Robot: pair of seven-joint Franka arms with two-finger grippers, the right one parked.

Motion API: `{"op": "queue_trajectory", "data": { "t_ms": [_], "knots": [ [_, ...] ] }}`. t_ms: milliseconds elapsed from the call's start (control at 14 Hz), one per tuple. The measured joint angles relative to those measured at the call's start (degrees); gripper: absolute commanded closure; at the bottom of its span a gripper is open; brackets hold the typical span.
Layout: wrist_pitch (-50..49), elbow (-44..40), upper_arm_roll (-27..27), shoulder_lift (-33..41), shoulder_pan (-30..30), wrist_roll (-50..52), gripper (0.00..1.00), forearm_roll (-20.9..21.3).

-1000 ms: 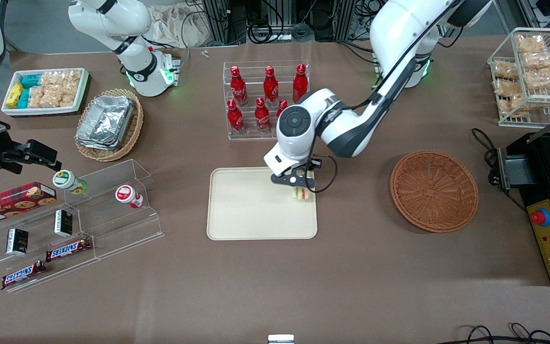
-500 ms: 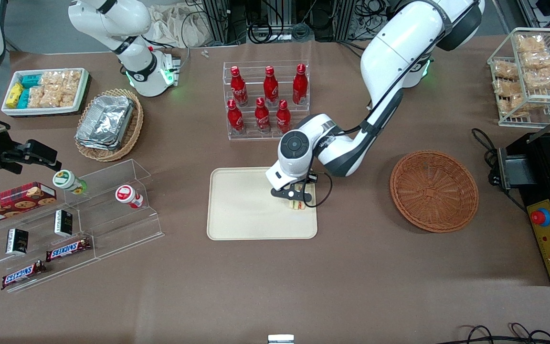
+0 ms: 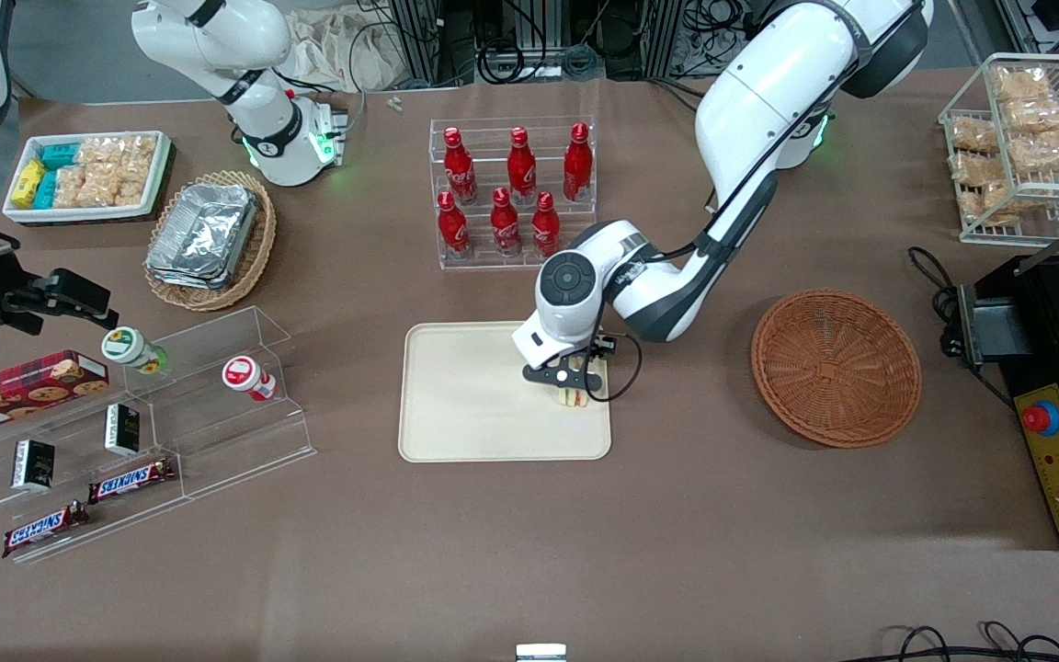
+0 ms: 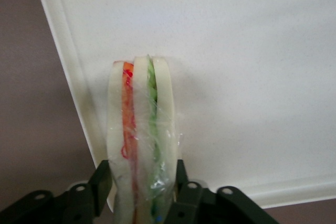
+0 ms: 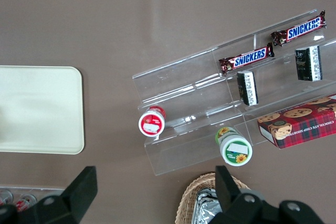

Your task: Place sandwich from basket to tray

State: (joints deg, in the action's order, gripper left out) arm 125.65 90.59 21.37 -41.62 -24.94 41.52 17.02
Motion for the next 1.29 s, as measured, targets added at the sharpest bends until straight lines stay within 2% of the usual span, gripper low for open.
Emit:
{"op": "queue_trajectory", "data": {
  "t_ms": [143, 286, 500, 786, 929, 1286],
  "knots": [
    [-3.2, -1.67, -0.42, 2.4, 0.08, 0.61, 0.0, 0.32],
    [-10.67, -3.48, -2.12, 7.96, 0.24, 0.62, 0.0, 0.13],
    [-20.66, -3.95, -5.84, 17.93, 0.36, -2.11, 0.0, -3.0],
    [-28.7, -3.7, -16.89, 26.63, 0.46, -19.11, 0.0, -12.23],
    [-31.75, -3.59, -23.29, 28.99, 0.65, -27.49, 0.0, -15.28],
    [-36.9, -3.21, -32.22, 33.86, 0.85, -36.9, 0.0, -16.16]
  ]
}}
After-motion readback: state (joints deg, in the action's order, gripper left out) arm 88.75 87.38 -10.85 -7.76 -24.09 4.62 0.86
